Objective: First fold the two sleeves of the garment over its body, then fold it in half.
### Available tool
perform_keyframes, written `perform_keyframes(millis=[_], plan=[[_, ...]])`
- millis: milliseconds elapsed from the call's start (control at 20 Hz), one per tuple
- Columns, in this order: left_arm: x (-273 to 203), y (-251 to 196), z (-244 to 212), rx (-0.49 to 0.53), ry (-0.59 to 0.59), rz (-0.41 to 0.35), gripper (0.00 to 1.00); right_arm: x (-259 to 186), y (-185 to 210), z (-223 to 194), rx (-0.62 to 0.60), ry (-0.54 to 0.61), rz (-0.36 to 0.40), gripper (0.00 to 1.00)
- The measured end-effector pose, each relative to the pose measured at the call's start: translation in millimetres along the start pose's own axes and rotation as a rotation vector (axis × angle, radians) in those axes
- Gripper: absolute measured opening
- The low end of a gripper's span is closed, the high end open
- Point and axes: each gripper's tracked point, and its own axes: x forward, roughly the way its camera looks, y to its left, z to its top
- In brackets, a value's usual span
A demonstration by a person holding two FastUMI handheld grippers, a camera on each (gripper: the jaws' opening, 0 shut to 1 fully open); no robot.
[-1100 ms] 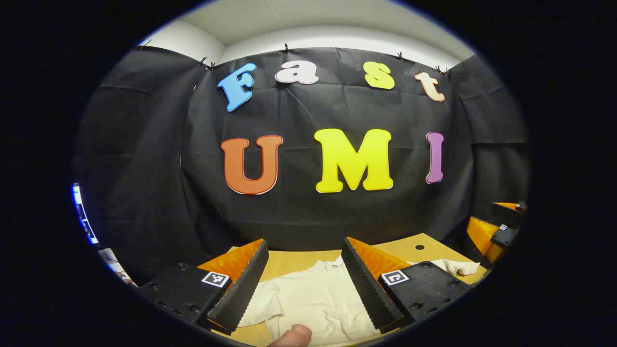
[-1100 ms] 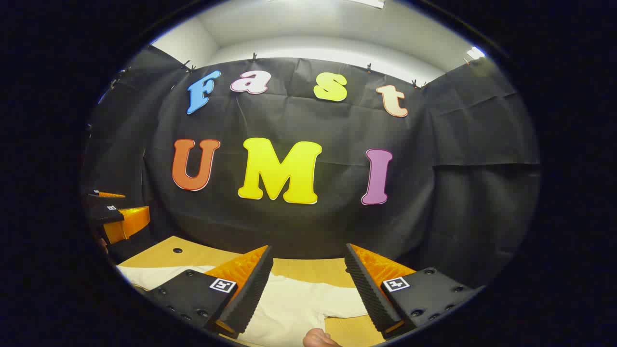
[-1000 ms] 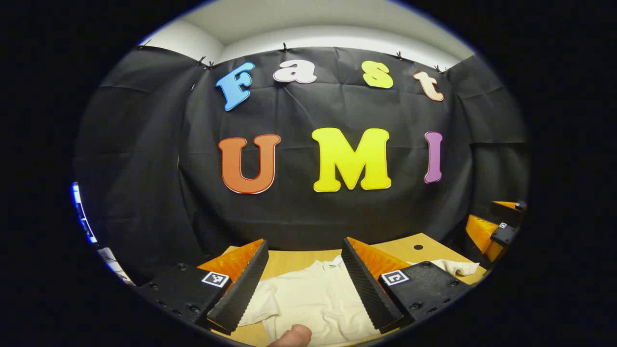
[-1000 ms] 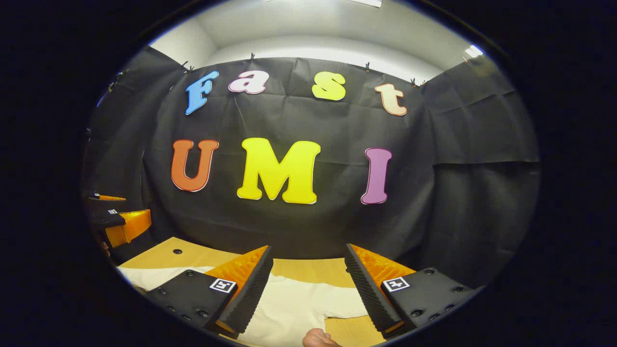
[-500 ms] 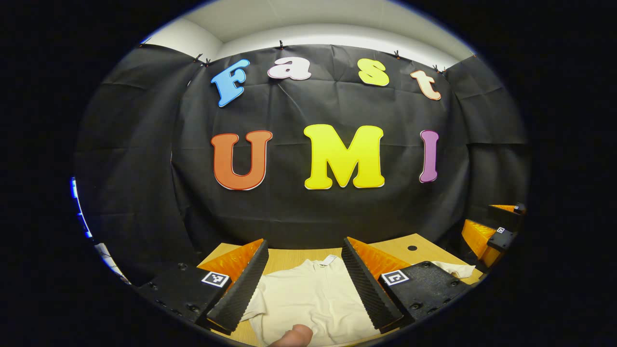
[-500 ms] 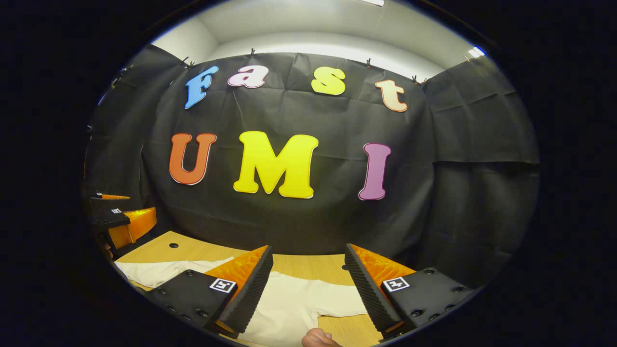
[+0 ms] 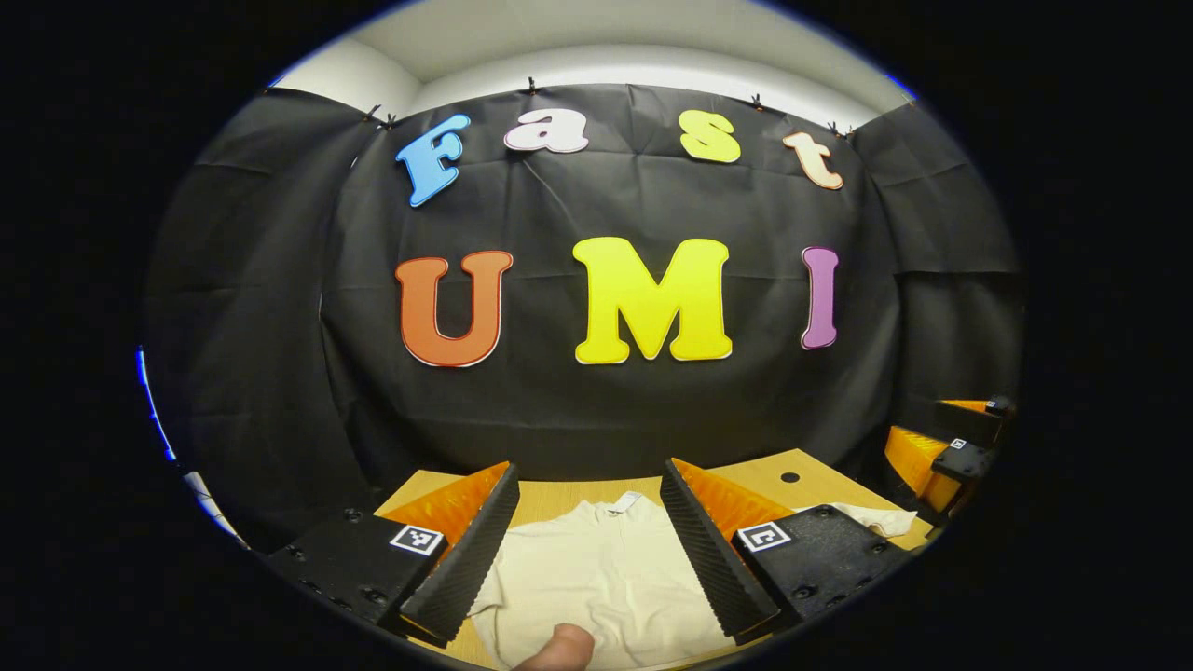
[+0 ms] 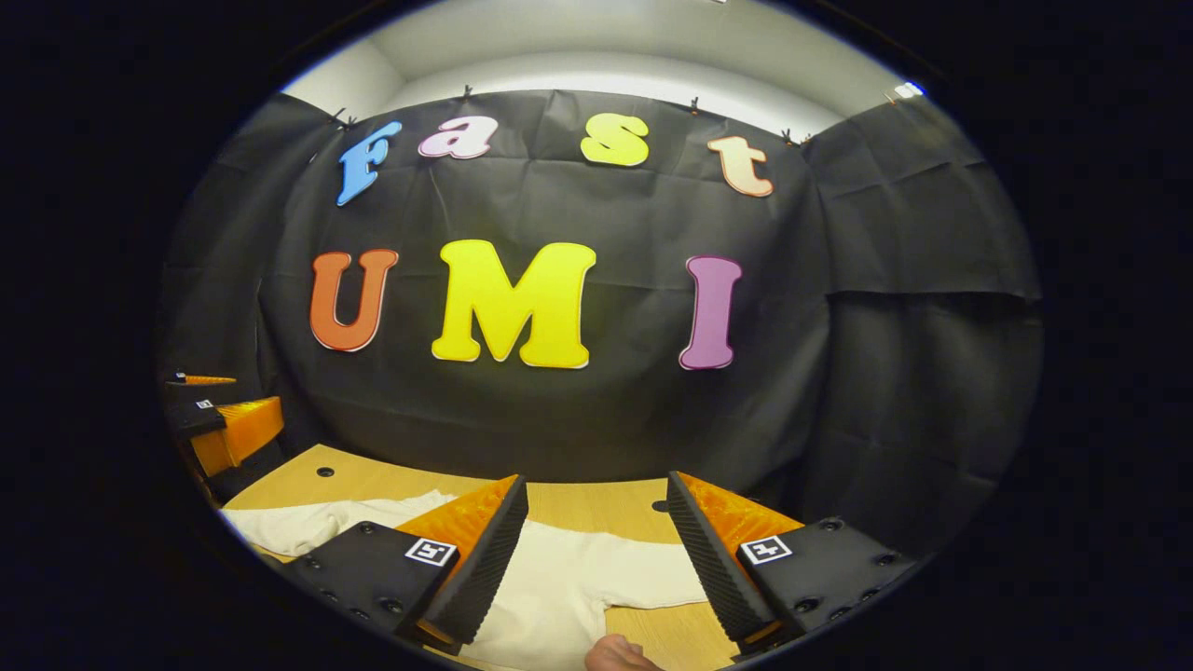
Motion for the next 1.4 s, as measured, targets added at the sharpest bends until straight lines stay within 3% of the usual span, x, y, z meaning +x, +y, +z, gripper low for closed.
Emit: perform_keyframes(millis=[400, 650, 800, 1100, 1400], plan=[[3, -23, -1, 0.044, 0.004, -0.017, 0.98, 55, -147, -71, -0.019, 0.108, -0.286, 0.94], [10, -30, -13, 0.045, 0.053, 0.011, 0.98, 75, -249, -160, 0.010, 0.293, -0.467, 0.95], [14, -33, -16, 0.064, 0.074, 0.046, 0.98, 81, -295, -218, 0.080, 0.417, -0.535, 0.95], [23, -44, -26, 0.083, 0.124, 0.089, 0.98, 97, -338, -309, 0.218, 0.658, -0.656, 0.95], [26, -59, -40, 0.098, 0.170, 0.143, 0.98, 100, -347, -320, 0.326, 0.789, -0.641, 0.94]])
